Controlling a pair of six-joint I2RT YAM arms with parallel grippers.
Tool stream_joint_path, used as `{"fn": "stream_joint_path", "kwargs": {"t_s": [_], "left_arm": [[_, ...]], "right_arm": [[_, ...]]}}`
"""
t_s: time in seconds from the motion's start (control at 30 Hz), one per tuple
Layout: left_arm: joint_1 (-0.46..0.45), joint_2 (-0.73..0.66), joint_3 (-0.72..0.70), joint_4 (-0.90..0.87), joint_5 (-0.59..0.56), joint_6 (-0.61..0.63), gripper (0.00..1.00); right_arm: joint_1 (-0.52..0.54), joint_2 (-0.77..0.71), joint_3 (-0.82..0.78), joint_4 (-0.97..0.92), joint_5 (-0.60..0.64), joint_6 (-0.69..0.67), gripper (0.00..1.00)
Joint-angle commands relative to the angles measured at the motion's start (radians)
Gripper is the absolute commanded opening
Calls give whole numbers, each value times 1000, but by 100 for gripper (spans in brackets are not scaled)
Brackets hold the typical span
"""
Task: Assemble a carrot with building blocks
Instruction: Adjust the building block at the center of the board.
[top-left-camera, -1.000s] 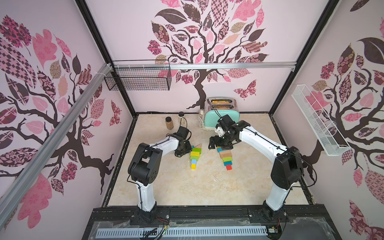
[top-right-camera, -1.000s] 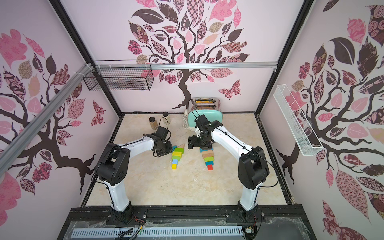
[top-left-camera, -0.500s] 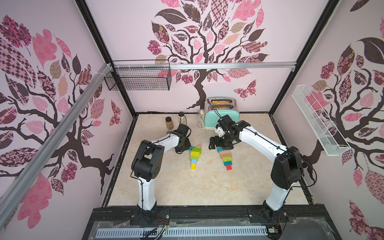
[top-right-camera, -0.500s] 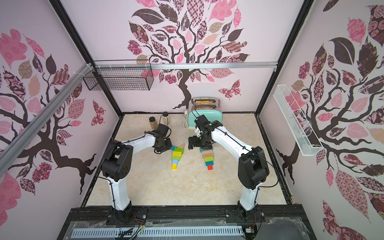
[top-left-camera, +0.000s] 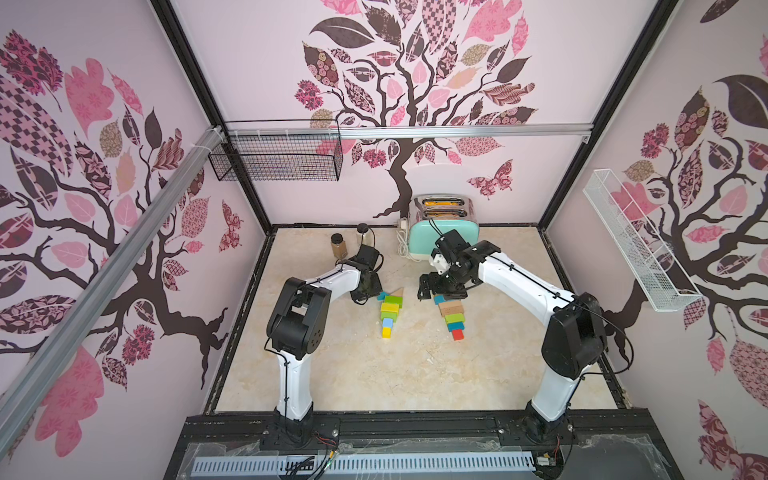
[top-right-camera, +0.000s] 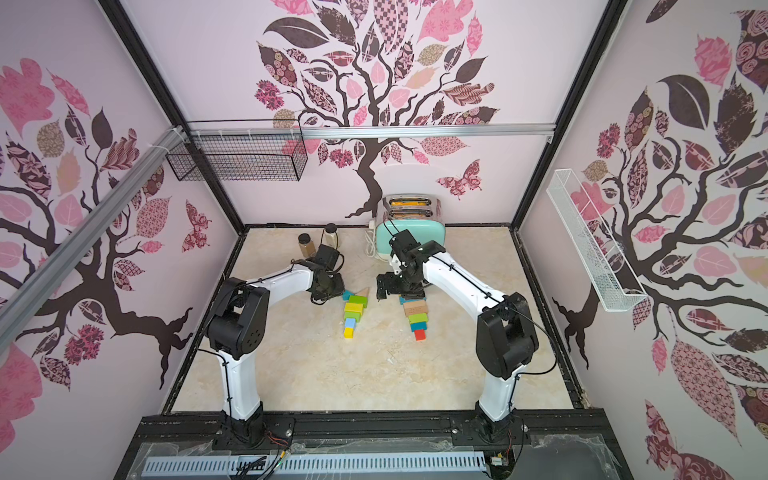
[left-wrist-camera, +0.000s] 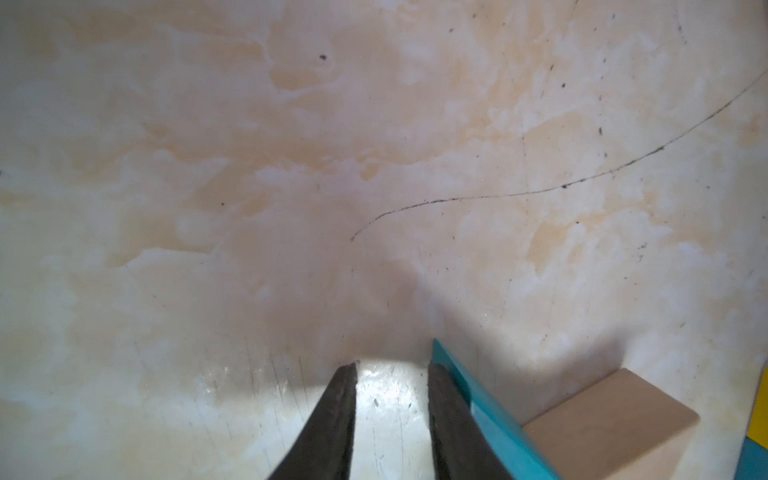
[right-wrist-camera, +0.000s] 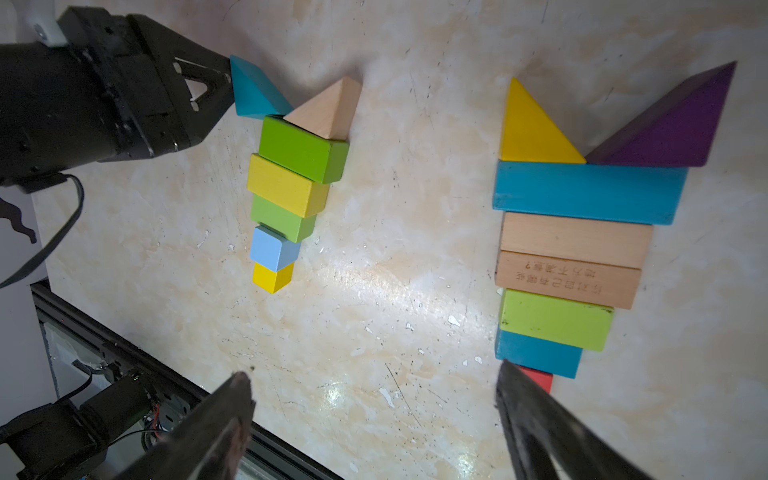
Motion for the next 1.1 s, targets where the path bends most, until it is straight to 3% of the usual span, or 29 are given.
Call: {"fn": "stream_joint_path", "kwargs": {"t_s": [0.0,0.2,0.4,0.57,0.67,0.87,1.07], "left_arm": [[7,27,28,-3,-38,27,39],[16,38,50,6,-59,46,46],[18,42,70,-12,-62,58,46],[18,-49,10,31,-89,47,42],[18,-69,22,36,-54,39,42],[16,-27,73,31,13,13,54],[3,6,81,20,54,8,53]], "right_arm": [[-2,5,21,-7,3,-11,94],[-2,9,20,-9,5,-16,95],[-2,15,33,-22,6,-23,95],[-2,10,29,-26,16,-29,95],[-2,11,29,-22,15,-26,95],[-2,12,31,-20,12,-25,95],[-2,10,33,-21,15,-26,95]]}}
